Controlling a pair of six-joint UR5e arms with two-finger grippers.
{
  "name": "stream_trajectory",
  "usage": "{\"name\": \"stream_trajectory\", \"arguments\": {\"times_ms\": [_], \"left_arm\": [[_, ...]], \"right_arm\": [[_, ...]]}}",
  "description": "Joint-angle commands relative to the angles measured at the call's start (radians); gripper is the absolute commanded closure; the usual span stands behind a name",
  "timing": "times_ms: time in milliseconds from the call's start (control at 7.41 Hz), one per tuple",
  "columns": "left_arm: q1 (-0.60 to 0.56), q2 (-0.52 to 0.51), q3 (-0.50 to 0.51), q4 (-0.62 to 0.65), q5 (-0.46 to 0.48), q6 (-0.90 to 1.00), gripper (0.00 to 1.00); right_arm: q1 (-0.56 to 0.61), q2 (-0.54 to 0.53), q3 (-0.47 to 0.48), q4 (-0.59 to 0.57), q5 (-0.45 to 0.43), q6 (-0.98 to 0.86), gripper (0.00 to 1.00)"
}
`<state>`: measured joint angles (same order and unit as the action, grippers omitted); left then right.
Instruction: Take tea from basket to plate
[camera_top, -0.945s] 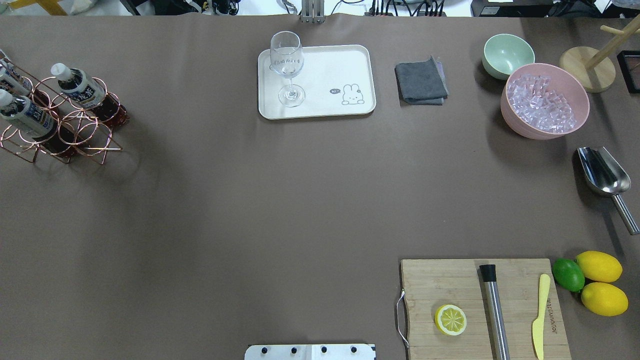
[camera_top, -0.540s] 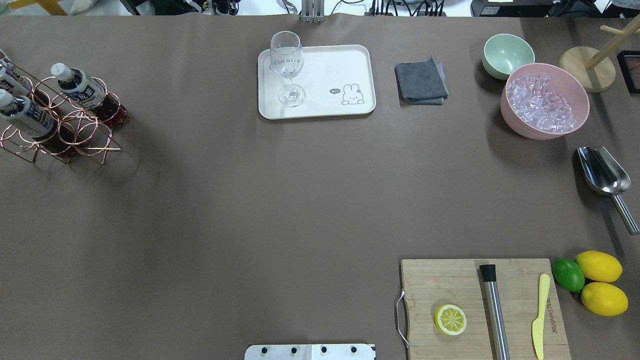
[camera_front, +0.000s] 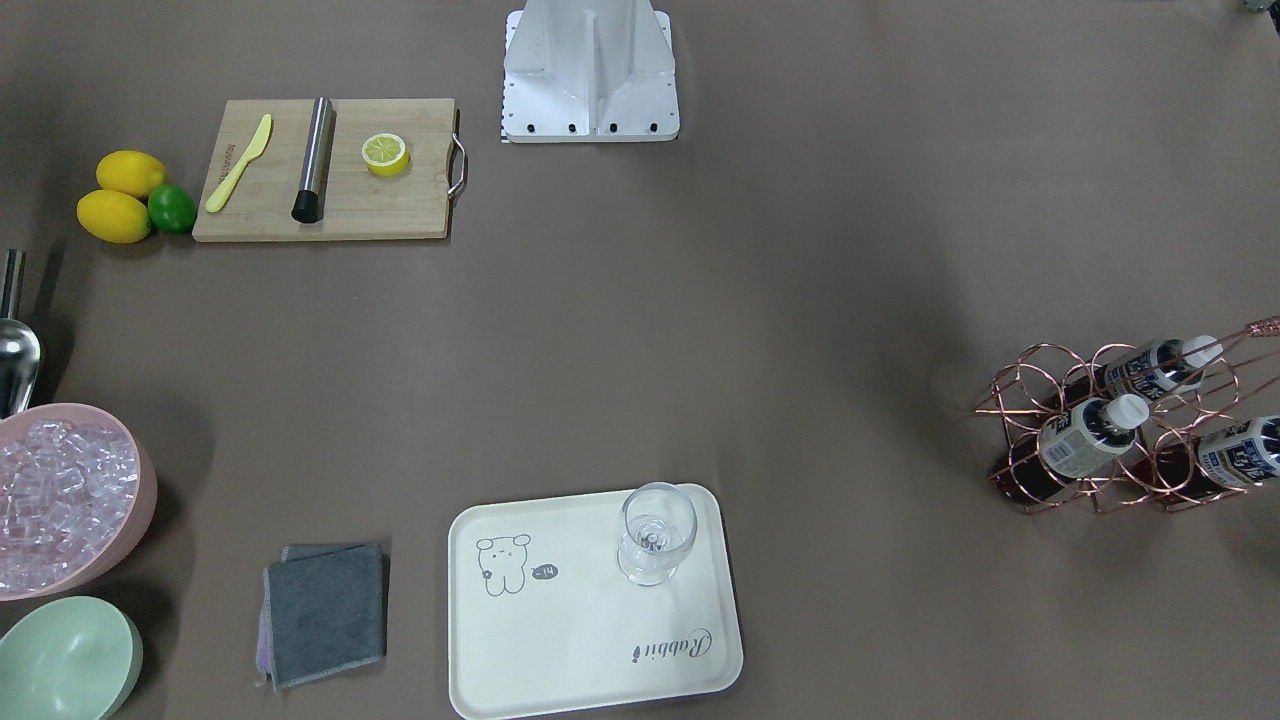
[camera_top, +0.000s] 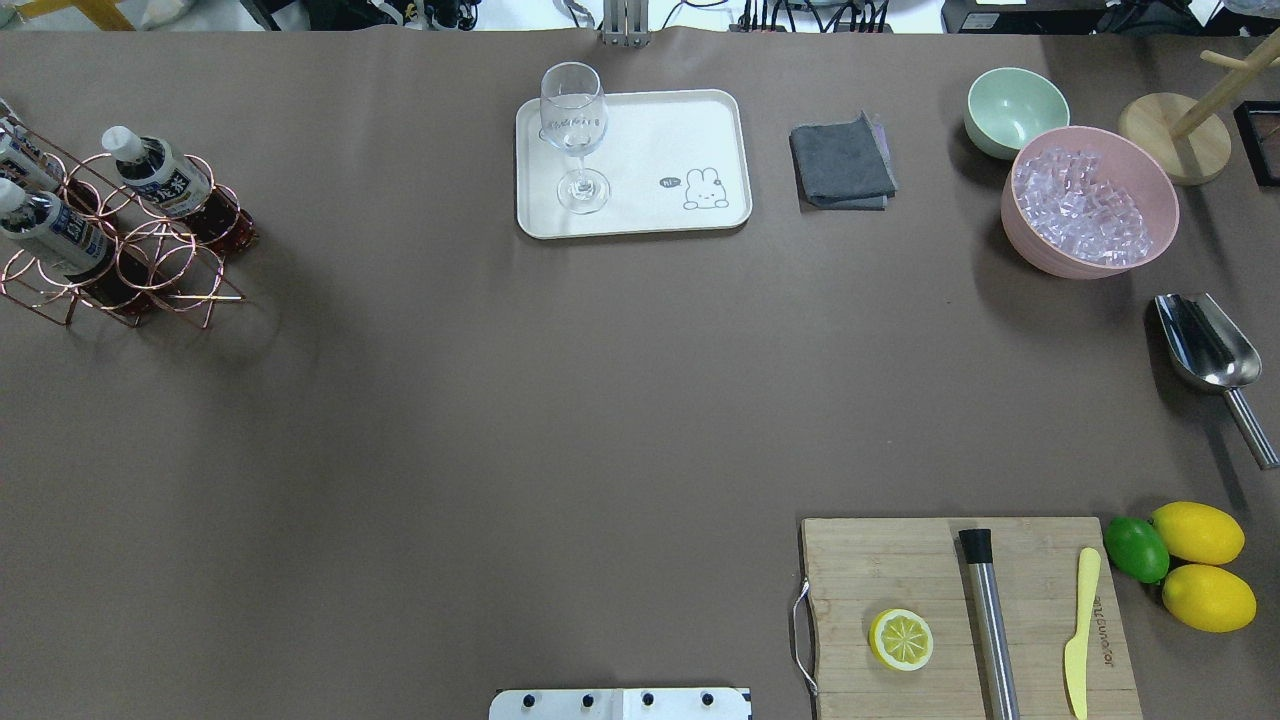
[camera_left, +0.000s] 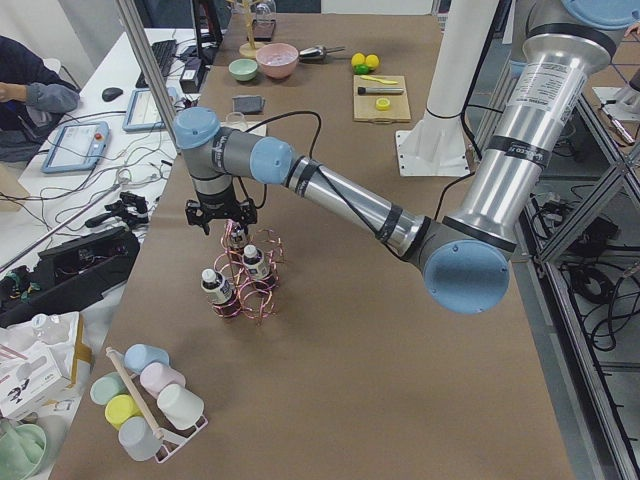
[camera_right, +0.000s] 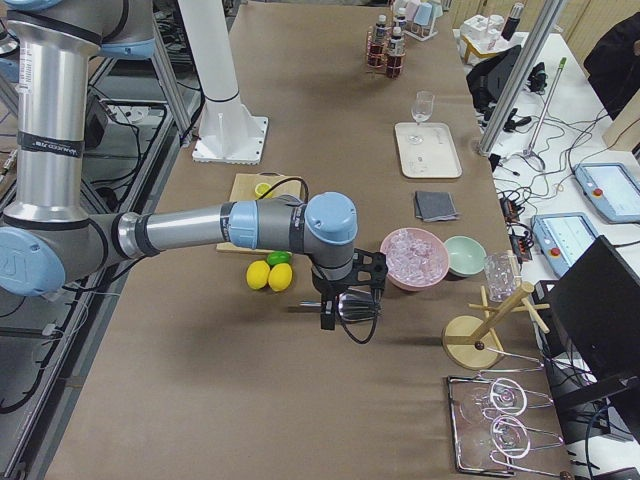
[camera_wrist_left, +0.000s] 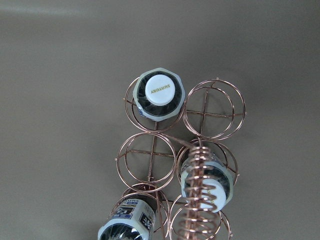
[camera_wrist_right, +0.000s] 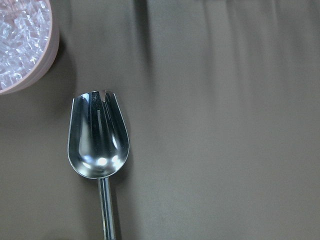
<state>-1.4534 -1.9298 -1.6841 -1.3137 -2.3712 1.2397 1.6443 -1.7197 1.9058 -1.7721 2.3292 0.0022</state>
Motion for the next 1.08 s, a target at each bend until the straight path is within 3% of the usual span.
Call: {"name": "stream_trajectory", "arguments": {"times_ms": [0,405,540,810,945], "left_arm": [[0.008,-0.006,0.008,0.052,-0.040,0.001,0.04],[0.015,-0.009,-0.005,0.057,-0.040,0.004,0.07],[0.015,-0.009,-0.012,0.057,-0.037,0.006,0.15],[0.015,-0.005,-0.019,0.054,-0.036,0.070,0.49],[0.016,0.002,-0.025,0.051,-0.034,0.072,0.72]], "right_arm": [[-0.001,0.000,-0.008,0.000,0.022,-0.001,0.00],[-0.001,0.002,-0.031,0.005,0.022,-0.024,0.00],[-0.001,0.003,-0.042,0.005,0.024,-0.021,0.00],[-0.001,0.038,-0.036,0.000,0.025,-0.021,0.00],[-0.001,0.041,-0.036,-0.001,0.025,-0.019,0.00]]}}
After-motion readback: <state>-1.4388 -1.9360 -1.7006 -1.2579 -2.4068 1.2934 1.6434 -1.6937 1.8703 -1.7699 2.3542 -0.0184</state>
